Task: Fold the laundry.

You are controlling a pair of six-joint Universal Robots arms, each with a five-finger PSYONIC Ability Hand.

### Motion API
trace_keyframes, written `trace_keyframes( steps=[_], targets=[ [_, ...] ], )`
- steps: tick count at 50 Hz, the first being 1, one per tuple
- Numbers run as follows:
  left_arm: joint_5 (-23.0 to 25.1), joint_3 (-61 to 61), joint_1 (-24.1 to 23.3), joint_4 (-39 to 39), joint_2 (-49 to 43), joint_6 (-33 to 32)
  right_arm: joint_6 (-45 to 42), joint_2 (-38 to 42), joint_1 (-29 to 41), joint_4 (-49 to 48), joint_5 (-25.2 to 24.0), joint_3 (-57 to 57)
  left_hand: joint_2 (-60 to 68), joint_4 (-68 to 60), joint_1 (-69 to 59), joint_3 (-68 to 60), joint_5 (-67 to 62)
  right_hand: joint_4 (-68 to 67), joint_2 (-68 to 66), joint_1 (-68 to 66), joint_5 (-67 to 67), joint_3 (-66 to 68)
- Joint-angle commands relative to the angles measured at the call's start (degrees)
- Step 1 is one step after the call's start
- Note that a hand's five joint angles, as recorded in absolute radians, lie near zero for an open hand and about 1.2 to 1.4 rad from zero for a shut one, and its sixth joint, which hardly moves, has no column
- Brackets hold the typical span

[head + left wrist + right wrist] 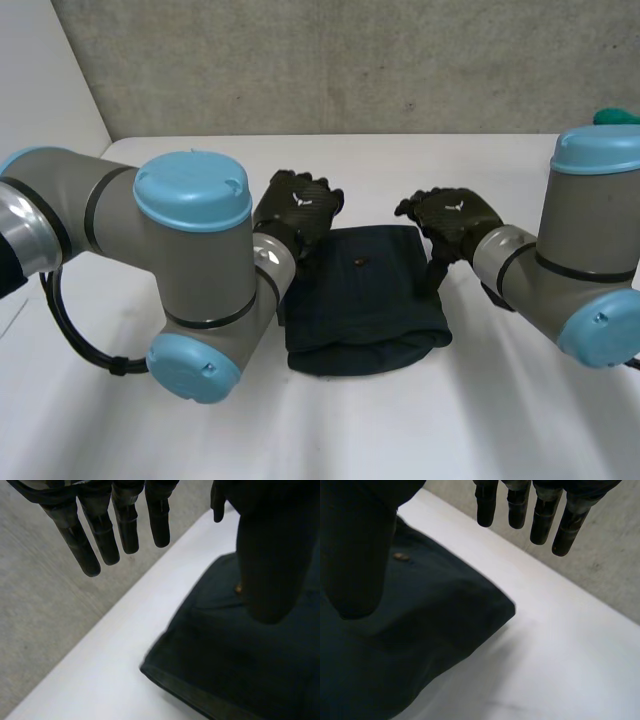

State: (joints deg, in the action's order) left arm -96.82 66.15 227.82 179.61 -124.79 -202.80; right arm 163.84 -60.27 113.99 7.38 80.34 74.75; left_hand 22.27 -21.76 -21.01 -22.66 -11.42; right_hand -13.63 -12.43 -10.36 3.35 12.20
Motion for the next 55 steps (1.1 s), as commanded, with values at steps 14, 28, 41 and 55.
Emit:
trace_keyframes(
  steps=[14, 28, 41, 55],
  targets=[
    [0.14, 2.22, 0.88, -0.22, -7.66, -0.05, -2.65, 6.05, 0.01, -2.89, 0.43, 2.33, -2.47, 1.96, 1.20, 2.85, 1.62, 1.19, -0.01, -2.08, -0.91, 0.24],
    [0.75, 3.89, 1.58, -0.31, 3.93, 0.83, -5.37, -8.87, 0.79, -13.43, -0.45, 14.43, -2.80, 2.29, 1.54, 3.19, 1.95, 2.87, 1.67, -0.40, -2.59, -1.43],
    [17.62, 5.56, 4.39, -3.29, 13.78, 4.60, -5.99, -12.24, 8.79, -28.19, -0.45, 32.20, -5.50, 4.98, 4.23, 5.88, 4.65, 3.63, 2.43, 0.36, -3.35, -2.20],
    [19.56, 5.48, 6.41, -3.74, 13.70, 10.23, -12.75, -1.17, 10.99, -39.54, 0.25, 31.86, -4.99, 4.48, 3.73, 5.38, 4.14, 3.21, 2.01, -0.06, -2.93, -1.78]
  ],
)
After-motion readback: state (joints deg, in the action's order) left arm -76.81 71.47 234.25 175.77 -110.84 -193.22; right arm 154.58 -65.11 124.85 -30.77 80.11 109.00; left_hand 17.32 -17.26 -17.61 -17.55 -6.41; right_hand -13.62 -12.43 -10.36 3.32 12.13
